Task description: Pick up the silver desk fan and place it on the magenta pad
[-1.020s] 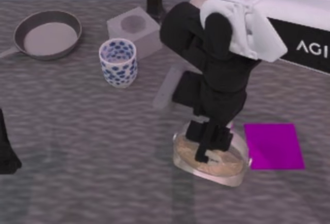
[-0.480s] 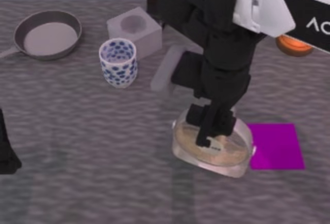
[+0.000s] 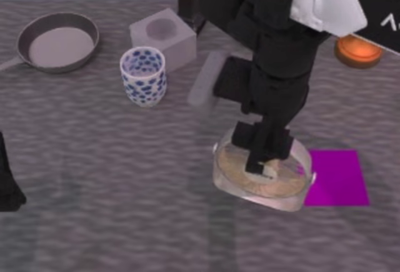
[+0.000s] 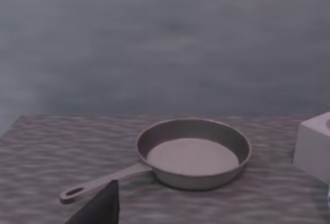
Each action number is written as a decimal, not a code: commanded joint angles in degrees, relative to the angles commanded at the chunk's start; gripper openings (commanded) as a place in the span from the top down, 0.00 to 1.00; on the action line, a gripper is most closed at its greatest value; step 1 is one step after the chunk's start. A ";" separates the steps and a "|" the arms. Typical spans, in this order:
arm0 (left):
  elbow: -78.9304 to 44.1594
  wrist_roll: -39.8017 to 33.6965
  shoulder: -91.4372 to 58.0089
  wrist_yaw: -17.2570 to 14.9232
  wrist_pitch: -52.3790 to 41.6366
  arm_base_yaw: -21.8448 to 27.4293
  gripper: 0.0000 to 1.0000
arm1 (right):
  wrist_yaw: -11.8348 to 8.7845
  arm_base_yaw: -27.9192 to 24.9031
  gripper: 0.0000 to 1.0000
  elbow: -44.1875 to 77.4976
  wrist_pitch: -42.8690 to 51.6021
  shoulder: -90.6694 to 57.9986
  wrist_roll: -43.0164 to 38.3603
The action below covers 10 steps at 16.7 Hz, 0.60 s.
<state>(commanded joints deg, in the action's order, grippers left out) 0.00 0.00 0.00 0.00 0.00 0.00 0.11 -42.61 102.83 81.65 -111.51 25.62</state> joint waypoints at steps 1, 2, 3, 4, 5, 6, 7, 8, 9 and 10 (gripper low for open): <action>0.00 0.00 0.00 0.00 0.00 0.00 0.00 | 0.00 0.88 1.00 -0.64 -0.05 0.47 1.83; 0.00 0.00 0.00 0.00 0.00 0.00 0.00 | 0.01 1.99 1.00 -1.42 -0.14 1.07 4.16; 0.00 0.00 0.00 0.00 0.00 0.00 0.00 | 0.02 3.31 1.00 -2.33 -0.26 1.82 7.00; 0.00 0.00 0.00 0.00 0.00 0.00 0.00 | 0.03 4.77 1.00 -3.35 -0.42 2.66 10.19; 0.00 0.00 0.00 0.00 0.00 0.00 0.00 | 0.04 6.35 1.00 -4.48 -0.61 3.59 13.65; 0.00 0.00 0.00 0.00 0.00 0.00 0.00 | 0.06 8.00 1.00 -5.68 -0.81 4.57 17.29; 0.00 0.00 0.00 0.00 0.00 0.00 0.00 | 0.07 9.69 1.00 -6.92 -1.02 5.59 21.02; 0.00 0.00 0.00 0.00 0.00 0.00 0.00 | 0.09 11.38 1.00 -8.17 -1.24 6.62 24.71; 0.00 0.00 0.00 0.00 0.00 0.00 0.00 | 0.10 13.02 1.00 -9.40 -1.47 7.64 28.25; 0.00 0.00 0.00 0.00 0.00 0.00 0.00 | 0.11 14.58 1.00 -10.58 -1.71 8.62 31.53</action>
<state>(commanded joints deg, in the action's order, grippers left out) 0.00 0.00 0.00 0.00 0.00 0.00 0.22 -28.04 92.25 79.95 -102.89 57.15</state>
